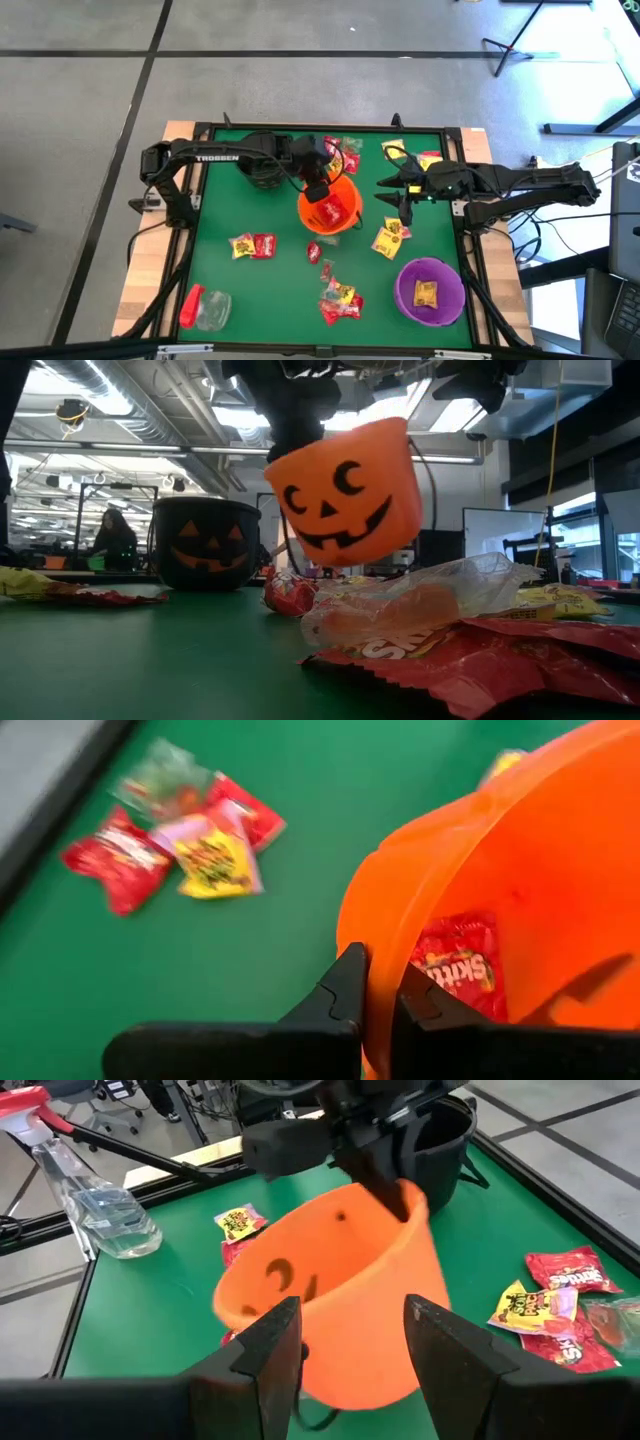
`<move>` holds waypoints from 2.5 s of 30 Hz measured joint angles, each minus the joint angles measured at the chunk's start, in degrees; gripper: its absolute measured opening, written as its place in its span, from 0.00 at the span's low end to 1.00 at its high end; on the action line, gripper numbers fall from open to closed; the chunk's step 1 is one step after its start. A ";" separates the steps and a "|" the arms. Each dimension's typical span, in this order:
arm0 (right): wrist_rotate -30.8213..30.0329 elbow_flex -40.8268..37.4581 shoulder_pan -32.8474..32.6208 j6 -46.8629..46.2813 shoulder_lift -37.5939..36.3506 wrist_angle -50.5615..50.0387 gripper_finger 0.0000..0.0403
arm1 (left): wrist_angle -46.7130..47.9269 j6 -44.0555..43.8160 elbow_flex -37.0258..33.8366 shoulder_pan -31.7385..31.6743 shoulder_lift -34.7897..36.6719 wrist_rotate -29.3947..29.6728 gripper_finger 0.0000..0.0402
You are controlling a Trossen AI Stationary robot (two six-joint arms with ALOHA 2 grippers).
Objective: Sort candy
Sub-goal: Pour the candies from the orange bin on the table
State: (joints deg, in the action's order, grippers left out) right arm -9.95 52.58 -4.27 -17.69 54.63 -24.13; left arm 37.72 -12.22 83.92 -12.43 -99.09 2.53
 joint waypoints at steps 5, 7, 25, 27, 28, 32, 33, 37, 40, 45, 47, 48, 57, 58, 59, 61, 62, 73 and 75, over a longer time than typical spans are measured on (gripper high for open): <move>-0.23 0.00 0.04 0.02 0.00 0.03 0.44 | 1.91 -0.80 0.00 0.15 -0.01 -1.40 0.00; -0.65 0.00 0.04 0.02 0.00 0.03 0.44 | 1.35 -0.76 0.00 0.41 -0.42 1.50 0.00; -1.10 -0.02 0.04 0.09 0.00 -0.03 0.44 | -9.71 7.30 -0.44 -1.68 -1.55 14.55 0.00; -1.10 -0.02 0.04 0.17 0.00 -0.16 0.44 | -9.15 6.98 -1.47 -0.60 -1.90 13.58 0.00; -1.10 -0.04 0.04 0.20 0.00 -0.26 0.44 | -9.01 6.85 -2.23 0.08 -2.02 12.92 0.00; -1.32 -0.04 0.04 0.34 0.00 -0.54 0.44 | -7.23 6.36 -3.63 3.00 -2.97 12.25 0.00; -1.54 -0.04 0.04 0.42 0.00 -0.51 0.44 | -6.57 6.03 -3.84 3.60 -3.31 11.11 0.00; -1.68 -0.07 0.05 0.44 0.00 -0.57 0.44 | -5.69 4.70 -3.96 5.06 -3.76 8.26 0.00; -1.67 -0.07 0.15 0.44 0.06 -0.46 0.44 | -5.69 3.58 -3.93 5.07 -3.74 5.28 0.00; -1.69 -0.07 0.15 0.44 1.22 -0.11 0.44 | -4.93 2.08 -3.93 3.68 -3.74 1.57 0.00; -1.67 -0.07 0.15 0.44 1.86 -0.48 0.44 | -4.70 2.07 -3.93 3.29 -3.74 0.90 0.00; -1.67 -0.07 0.15 0.44 2.21 -0.60 0.44 | -4.60 2.07 -3.93 3.11 -3.76 0.89 0.00; -1.99 -0.07 0.15 0.58 2.97 -1.16 0.44 | -3.67 3.62 -3.93 2.69 -3.74 0.06 0.16; -2.02 -0.07 0.15 0.78 2.93 -1.17 0.44 | -3.70 3.62 -3.93 2.69 -3.74 0.38 0.19; -2.05 -0.07 0.15 1.07 2.85 -1.08 0.44 | -3.51 3.63 -3.87 2.69 -3.74 0.69 0.22; -2.06 -0.07 0.15 1.23 2.80 -1.07 0.44 | -2.27 3.74 -3.03 2.69 -3.74 1.00 0.27; -2.06 -0.07 0.15 1.25 2.84 -1.15 0.44 | -2.15 3.78 -2.62 2.69 -3.74 1.21 0.30; -2.06 -0.07 0.15 1.31 2.86 -1.45 0.44 | 6.59 5.68 6.73 2.69 -3.72 4.50 0.45; -2.05 -0.07 0.15 1.42 2.86 -1.44 0.44 | 10.50 6.52 9.89 2.93 -3.71 4.80 0.47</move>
State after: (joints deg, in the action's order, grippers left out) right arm -12.00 52.51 -4.12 -16.28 57.49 -25.57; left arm 48.23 -5.70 93.81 -9.50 -102.80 7.33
